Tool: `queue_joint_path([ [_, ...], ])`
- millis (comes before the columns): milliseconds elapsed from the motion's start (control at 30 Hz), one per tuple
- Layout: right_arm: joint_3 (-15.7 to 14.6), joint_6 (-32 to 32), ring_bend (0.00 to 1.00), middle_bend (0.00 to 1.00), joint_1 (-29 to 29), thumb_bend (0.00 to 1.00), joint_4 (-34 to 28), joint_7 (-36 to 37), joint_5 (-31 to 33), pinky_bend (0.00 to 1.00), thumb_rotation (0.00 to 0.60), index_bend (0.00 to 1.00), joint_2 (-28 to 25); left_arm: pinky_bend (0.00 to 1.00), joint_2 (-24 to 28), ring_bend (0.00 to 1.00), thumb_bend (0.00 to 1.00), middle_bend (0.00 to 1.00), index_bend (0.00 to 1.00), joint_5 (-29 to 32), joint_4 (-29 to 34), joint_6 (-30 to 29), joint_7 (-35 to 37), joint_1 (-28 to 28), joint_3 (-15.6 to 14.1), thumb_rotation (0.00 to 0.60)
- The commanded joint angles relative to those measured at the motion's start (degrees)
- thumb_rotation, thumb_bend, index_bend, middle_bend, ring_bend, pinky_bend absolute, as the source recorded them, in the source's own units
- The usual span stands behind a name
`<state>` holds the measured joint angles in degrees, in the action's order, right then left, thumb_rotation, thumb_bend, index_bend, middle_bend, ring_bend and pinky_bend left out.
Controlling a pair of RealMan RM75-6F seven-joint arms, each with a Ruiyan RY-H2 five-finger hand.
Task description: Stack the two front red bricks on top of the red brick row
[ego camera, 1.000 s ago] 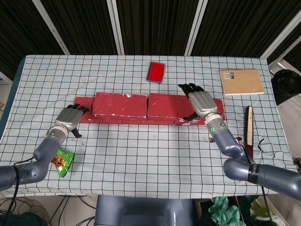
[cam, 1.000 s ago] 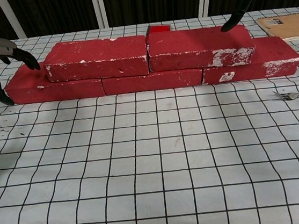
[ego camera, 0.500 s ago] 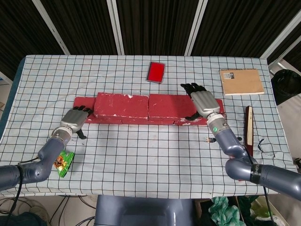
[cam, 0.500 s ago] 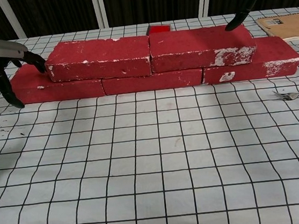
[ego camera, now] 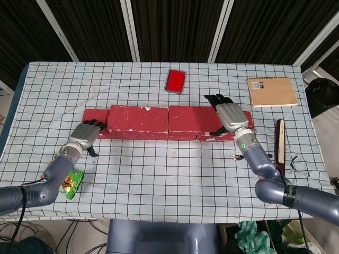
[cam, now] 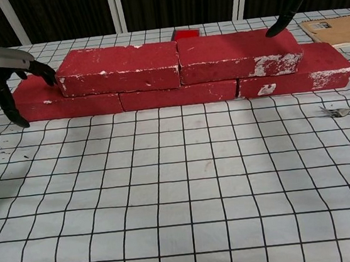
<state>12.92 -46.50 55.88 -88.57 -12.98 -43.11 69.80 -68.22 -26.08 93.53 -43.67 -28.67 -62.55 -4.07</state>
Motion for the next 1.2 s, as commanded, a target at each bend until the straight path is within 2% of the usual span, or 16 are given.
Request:
queue_joint_path([
  [33, 0.1, 0.0, 0.0, 0.05, -0.1, 0.02, 0.0, 0.0, -0.1, 0.1, 0.6, 0.02, 0.0, 0.09, 0.2, 0.0, 0.06, 0.11, 0.13, 0.2, 0.3, -0.7, -0.1, 0.1, 0.1, 0.6],
  [200, 0.2, -0.2, 0.0, 0.05, -0.1, 0.02, -0.3, -0.3, -0.2, 0.1, 0.6, 0.02, 0.0, 0.09, 1.3, 0.0, 0.06, 0.11, 0.12, 0.4, 1.7, -2.2, -0.6, 0.4, 0.1, 0.6],
  [400, 0.4, -0.5, 0.0, 0.05, -0.2, 0.02, -1.4, -0.9, 0.3, 0.1, 0.6, 0.02, -0.4, 0.0, 5.2, 0.0, 0.06, 0.1, 0.11, -0.9, 6.6, -5.6, 0.1, 1.4, 1.1, 0.6],
  [600, 0.7, -1.7, 0.0, 0.05, -0.9, 0.02, -4.2, -1.5, 0.8, 0.1, 0.6, 0.02, -2.7, 0.0, 10.0, 0.0, 0.06, 0.09, 0.08, -9.5, 15.0, -16.2, 1.4, 5.2, 2.8, 0.6],
  [733, 0.4, -4.5, 0.0, 0.06, -2.7, 0.02, -8.8, -1.9, -0.7, 0.1, 0.6, 0.02, -5.5, 0.0, 13.1, 0.0, 0.06, 0.09, 0.07, -14.7, 19.9, -21.6, 2.9, 8.9, 3.0, 0.6],
  [900, -0.2, -7.5, 0.0, 0.06, -7.0, 0.02, -12.8, 1.5, -6.1, 0.1, 0.6, 0.02, -9.1, 0.0, 15.3, 0.0, 0.05, 0.08, 0.06, -21.6, 24.5, -27.7, 3.4, 14.1, 1.3, 0.6],
  [1000, -1.4, -10.2, 0.0, 0.06, -10.7, 0.02, -14.3, 4.0, -11.0, 0.1, 0.6, 0.02, -11.8, 0.0, 16.1, 0.0, 0.05, 0.08, 0.06, -28.8, 26.5, -32.3, 5.5, 19.0, -0.7, 0.6],
  [1200, -5.4, -20.9, 0.0, 0.06, -21.1, 0.02, -20.2, 8.0, -21.2, 0.1, 0.6, 0.02, -17.6, 0.0, 15.6, 0.0, 0.05, 0.07, 0.06, -43.8, 23.7, -40.3, 9.6, 29.8, -6.9, 0.6],
])
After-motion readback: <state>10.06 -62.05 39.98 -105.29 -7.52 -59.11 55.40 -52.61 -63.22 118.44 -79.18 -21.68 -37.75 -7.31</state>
